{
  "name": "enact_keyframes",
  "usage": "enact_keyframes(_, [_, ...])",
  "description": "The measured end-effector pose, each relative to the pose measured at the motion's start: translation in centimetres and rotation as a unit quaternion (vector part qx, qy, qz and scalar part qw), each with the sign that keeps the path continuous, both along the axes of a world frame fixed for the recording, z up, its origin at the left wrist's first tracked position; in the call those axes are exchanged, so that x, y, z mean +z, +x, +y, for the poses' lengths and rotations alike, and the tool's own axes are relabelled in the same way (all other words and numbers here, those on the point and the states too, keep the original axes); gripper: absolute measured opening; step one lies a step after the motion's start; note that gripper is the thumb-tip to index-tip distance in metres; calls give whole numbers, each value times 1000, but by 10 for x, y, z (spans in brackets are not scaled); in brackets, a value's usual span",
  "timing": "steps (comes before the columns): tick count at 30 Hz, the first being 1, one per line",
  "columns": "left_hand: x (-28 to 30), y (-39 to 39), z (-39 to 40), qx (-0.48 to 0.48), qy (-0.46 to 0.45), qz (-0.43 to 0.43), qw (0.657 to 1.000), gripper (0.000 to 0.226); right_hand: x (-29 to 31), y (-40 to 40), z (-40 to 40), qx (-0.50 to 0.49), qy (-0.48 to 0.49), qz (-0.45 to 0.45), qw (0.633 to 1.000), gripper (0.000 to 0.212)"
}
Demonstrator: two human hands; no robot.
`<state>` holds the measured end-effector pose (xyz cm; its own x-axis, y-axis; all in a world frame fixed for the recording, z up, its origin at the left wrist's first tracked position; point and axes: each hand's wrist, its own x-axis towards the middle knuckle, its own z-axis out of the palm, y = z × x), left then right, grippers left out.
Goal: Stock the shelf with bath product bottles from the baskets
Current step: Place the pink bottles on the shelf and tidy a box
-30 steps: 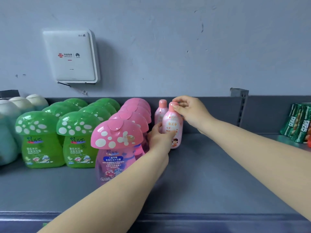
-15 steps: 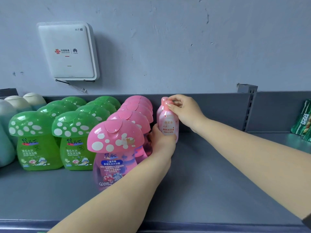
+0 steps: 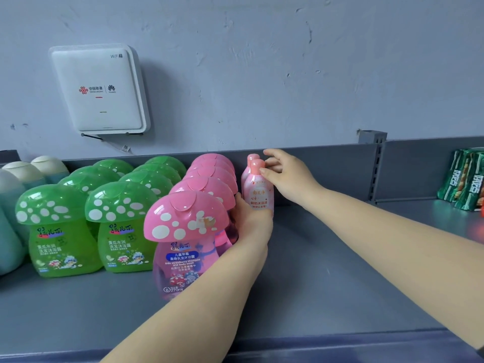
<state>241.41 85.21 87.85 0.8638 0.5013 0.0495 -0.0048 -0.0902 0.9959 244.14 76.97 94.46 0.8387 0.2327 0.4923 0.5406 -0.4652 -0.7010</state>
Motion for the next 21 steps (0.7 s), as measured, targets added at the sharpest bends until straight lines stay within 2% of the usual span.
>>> enact_keyframes(5, [10, -19, -5, -34, 63, -53, 996, 68, 7, -27, -24, -47, -7, -38, 998, 39])
enact_keyframes(8, [22, -34, -7, -26, 116, -77, 990, 62, 10, -51, -40, -72, -11, -67, 995, 33])
enact_keyframes(11, [22, -44, -9, -59, 198, -87, 975, 55, 10, -78, -54, -108, -38, -96, 989, 30])
enact_keyframes(14, [22, -56, -12, -147, 186, -106, 966, 47, 9, -111, -69, -146, -87, -130, 977, 26])
enact_keyframes(17, [27, -68, -20, -241, 276, -116, 923, 28, 5, -147, -88, -186, -169, -170, 953, 24])
enact_keyframes(21, [35, -93, -46, -338, 412, -146, 834, 21, -10, -200, -118, -242, -271, -147, 920, 25])
